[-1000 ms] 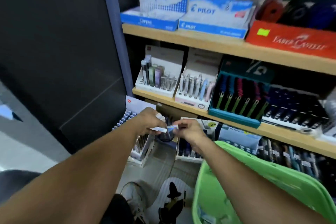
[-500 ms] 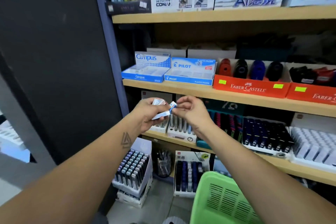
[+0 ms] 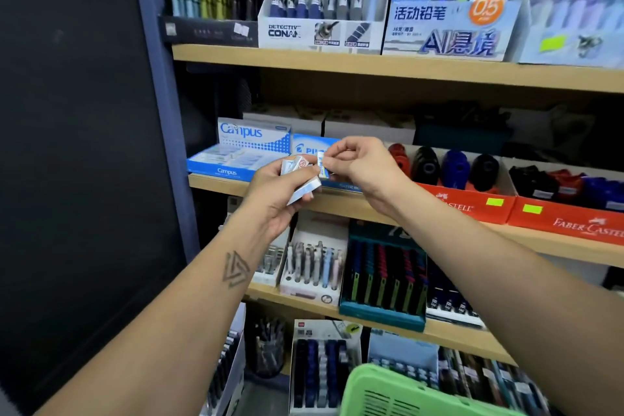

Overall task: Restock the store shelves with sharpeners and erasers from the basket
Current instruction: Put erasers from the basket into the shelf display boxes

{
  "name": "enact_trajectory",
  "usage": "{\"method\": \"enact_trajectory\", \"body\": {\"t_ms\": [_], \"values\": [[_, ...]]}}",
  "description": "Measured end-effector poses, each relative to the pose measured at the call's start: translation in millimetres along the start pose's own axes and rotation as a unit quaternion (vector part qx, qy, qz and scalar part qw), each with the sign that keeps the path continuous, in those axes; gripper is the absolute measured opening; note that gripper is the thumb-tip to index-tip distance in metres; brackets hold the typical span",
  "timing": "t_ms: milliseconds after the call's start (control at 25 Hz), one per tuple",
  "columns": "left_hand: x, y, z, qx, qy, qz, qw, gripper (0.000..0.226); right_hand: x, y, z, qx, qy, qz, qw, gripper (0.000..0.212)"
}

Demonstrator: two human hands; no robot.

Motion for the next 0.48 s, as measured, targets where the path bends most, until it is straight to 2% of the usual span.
{"method": "enact_trajectory", "body": {"t_ms": [80,240,360,480], "values": [[3,7,6,0.004,-0.019,-0.009,1.000,0.012,3,8,-9,0.030,-0.018,-0.003,0.999,0.017],[9,19,16,-0.008,-0.046,-0.022,0.999,0.015,6,23,-27,0.071,-0.052,0.009,0.996,0.038],[12,25,22,-0.015,-0.071,-0.026,0.997,0.014,7,30,-31,0.095,-0.073,0.010,0.993,0.043],[12,28,25,-0.010,-0.087,-0.040,0.995,0.014,10,35,-29,0.115,-0.145,0.006,0.983,0.046]]}}
Point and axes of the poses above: each hand's wrist, its own y-axis towards the middle knuckle, its own z-axis out of the palm, x = y × z, the point moved 2 cm from there along y, towards the middle knuckle, and after that the axes turned 6 degrees about z, right-handed, at the moved point
